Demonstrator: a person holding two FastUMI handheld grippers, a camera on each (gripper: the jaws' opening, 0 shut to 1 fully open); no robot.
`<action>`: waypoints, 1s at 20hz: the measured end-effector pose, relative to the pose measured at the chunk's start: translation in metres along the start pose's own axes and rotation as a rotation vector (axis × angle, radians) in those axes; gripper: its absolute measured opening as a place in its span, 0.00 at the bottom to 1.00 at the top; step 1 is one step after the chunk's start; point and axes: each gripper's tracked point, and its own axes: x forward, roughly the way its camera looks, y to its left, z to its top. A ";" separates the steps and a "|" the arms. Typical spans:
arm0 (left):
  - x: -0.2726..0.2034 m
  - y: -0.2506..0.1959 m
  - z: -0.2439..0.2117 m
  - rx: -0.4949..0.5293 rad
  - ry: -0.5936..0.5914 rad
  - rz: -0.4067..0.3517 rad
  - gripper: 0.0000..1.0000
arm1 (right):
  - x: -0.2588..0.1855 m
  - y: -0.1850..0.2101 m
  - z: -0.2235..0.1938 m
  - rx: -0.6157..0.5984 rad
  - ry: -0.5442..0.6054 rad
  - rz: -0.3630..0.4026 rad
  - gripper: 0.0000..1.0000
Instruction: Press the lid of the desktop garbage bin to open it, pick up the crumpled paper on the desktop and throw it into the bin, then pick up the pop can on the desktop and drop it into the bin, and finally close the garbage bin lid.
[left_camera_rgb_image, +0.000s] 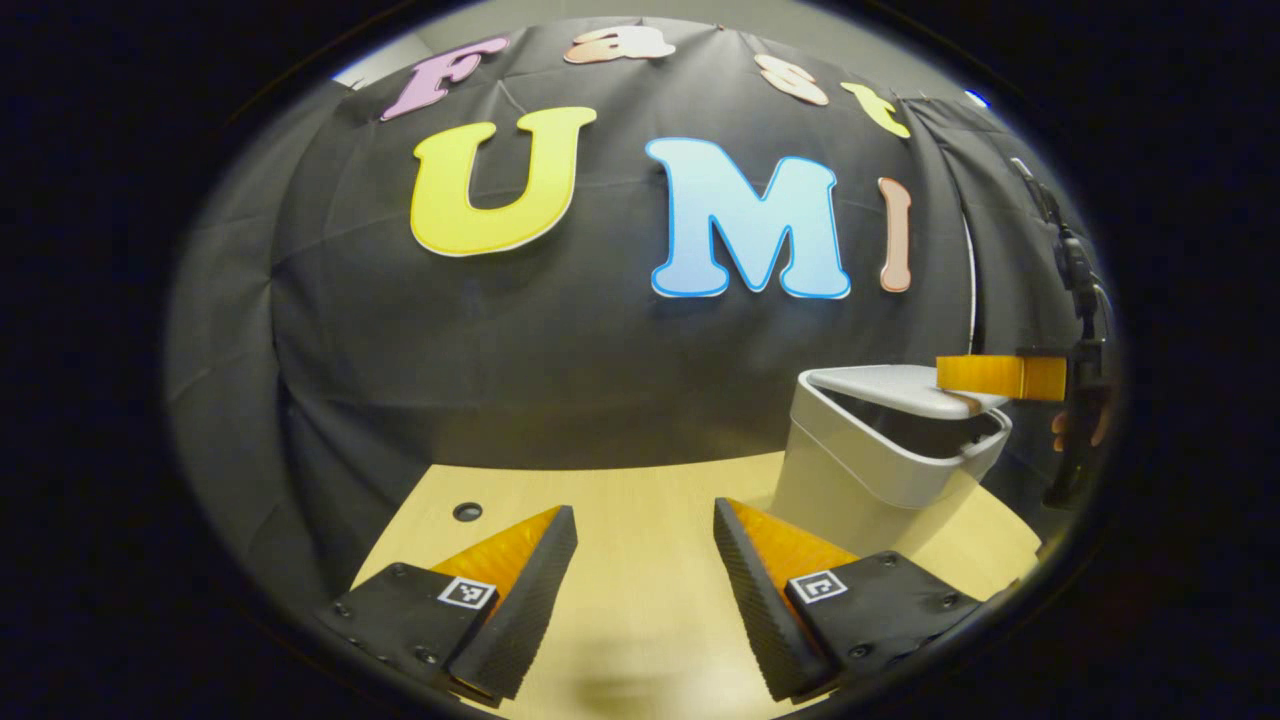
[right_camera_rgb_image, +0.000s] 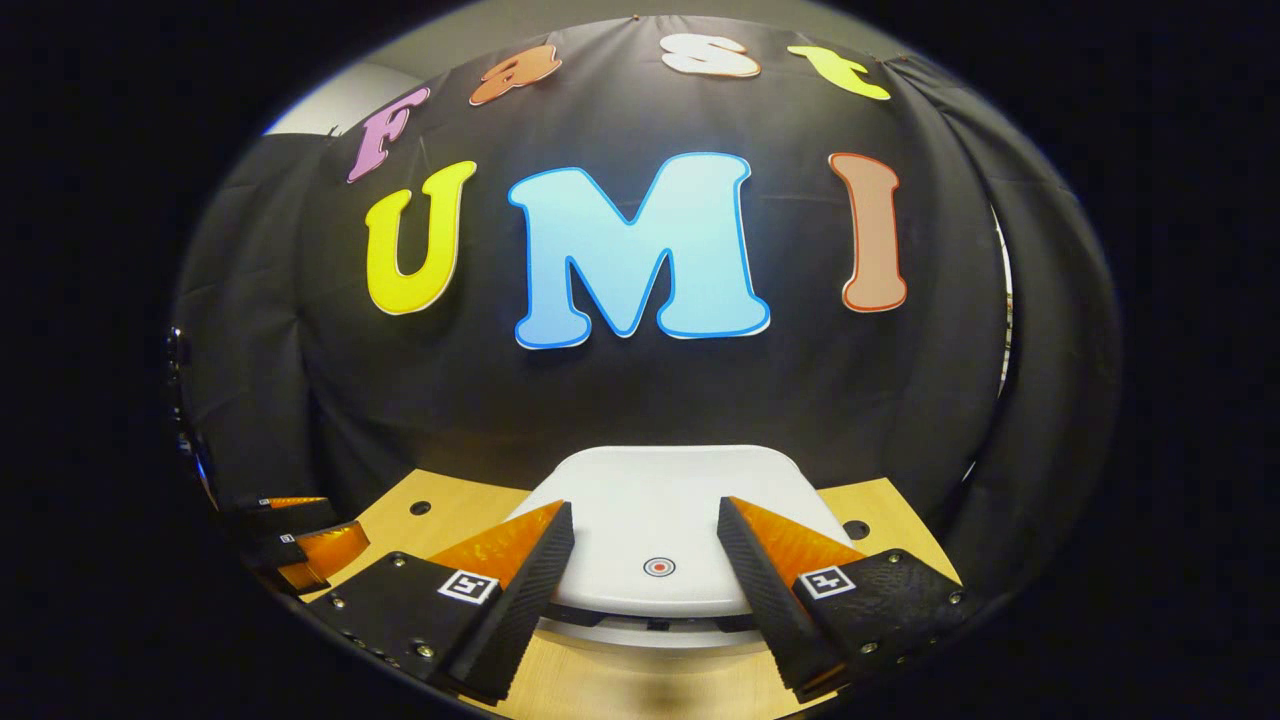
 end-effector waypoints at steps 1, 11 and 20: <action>0.001 0.000 -0.001 0.001 0.001 0.000 0.93 | 0.001 0.000 -0.004 -0.006 0.010 0.000 0.94; 0.008 -0.004 -0.004 -0.001 0.007 -0.011 0.92 | 0.003 0.001 -0.019 -0.046 0.017 -0.010 0.94; 0.008 -0.013 -0.002 -0.009 0.003 -0.020 0.91 | 0.004 0.001 -0.026 -0.030 -0.053 -0.045 0.94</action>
